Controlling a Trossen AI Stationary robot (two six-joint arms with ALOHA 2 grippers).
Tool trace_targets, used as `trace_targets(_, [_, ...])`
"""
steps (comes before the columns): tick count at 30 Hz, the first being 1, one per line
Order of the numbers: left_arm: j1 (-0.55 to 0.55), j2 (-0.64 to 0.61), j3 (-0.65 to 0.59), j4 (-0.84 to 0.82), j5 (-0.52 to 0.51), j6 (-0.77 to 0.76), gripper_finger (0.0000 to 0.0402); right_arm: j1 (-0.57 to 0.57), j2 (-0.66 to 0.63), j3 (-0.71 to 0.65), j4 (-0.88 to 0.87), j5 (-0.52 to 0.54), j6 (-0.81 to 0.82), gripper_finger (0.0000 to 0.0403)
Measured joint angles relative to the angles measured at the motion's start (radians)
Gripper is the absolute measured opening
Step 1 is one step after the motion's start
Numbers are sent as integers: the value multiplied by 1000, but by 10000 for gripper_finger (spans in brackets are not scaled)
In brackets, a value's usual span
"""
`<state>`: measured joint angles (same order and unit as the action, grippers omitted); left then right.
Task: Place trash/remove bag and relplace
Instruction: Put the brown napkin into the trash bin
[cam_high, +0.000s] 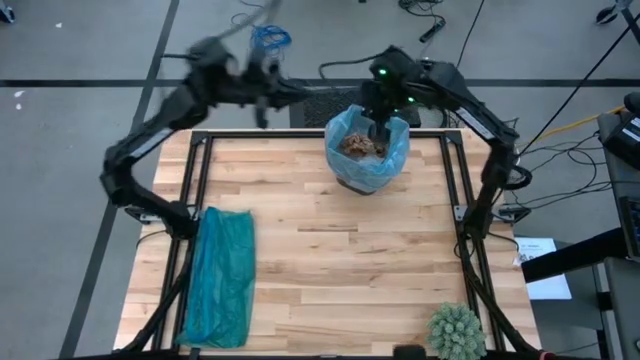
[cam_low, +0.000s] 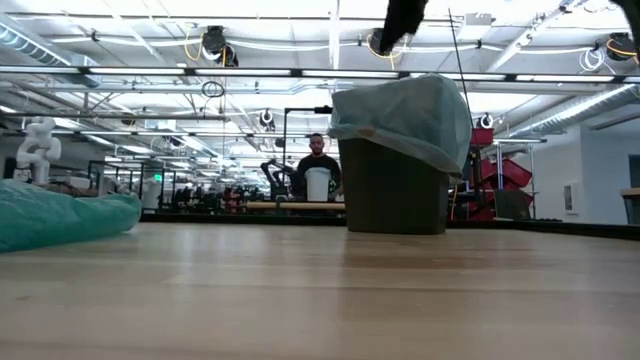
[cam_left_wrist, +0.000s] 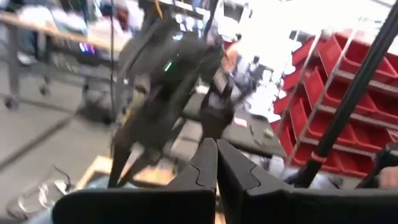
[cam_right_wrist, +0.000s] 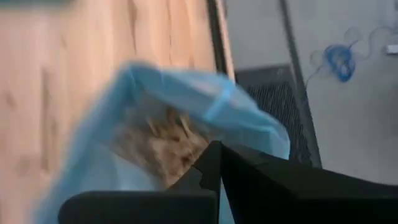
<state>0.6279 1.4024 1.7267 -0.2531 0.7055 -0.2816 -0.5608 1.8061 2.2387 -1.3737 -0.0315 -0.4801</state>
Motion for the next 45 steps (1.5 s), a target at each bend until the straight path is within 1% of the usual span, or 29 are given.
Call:
trace_targets(2, [11,-51,0,-10,-21,0,9,-29,47,0,-26,-1,-89,0])
trace_targets(7, [23,-159,0,-121,-100,1,2,-52,154,-1,-71,0,-258,0])
trace_targets(11, [25,-231,0,-254,-202,31,2,-47,203,-2,-77,-50,-265,0])
trace_targets(13, [25,-254,-1,-294,-247,36,2,-40,212,-2,-100,-53,-268,0])
trace_targets(17, [25,-283,-1,-344,-288,37,1,-23,219,-18,-110,-83,-268,0])
trace_targets(20, [25,-298,-2,-351,-295,47,1,-11,219,-54,-137,-88,-255,0])
trace_targets(24, [25,-319,-2,-391,-304,90,1,23,219,-104,-128,-101,-194,0])
trace_targets(31, [25,-324,-2,-450,-321,106,0,163,219,-111,-30,-179,-82,0])
trace_targets(34, [25,-324,-2,-448,-322,113,0,226,219,-111,11,-211,-36,0])
trace_targets(39, [25,-324,-2,-448,-322,114,0,308,221,-110,119,-217,24,0])
trace_targets(43, [26,-324,-2,-448,-322,112,0,321,220,-51,108,-208,9,0])
trace_targets(45, [25,-325,-2,-448,-322,112,0,314,215,-10,51,-209,-64,0])
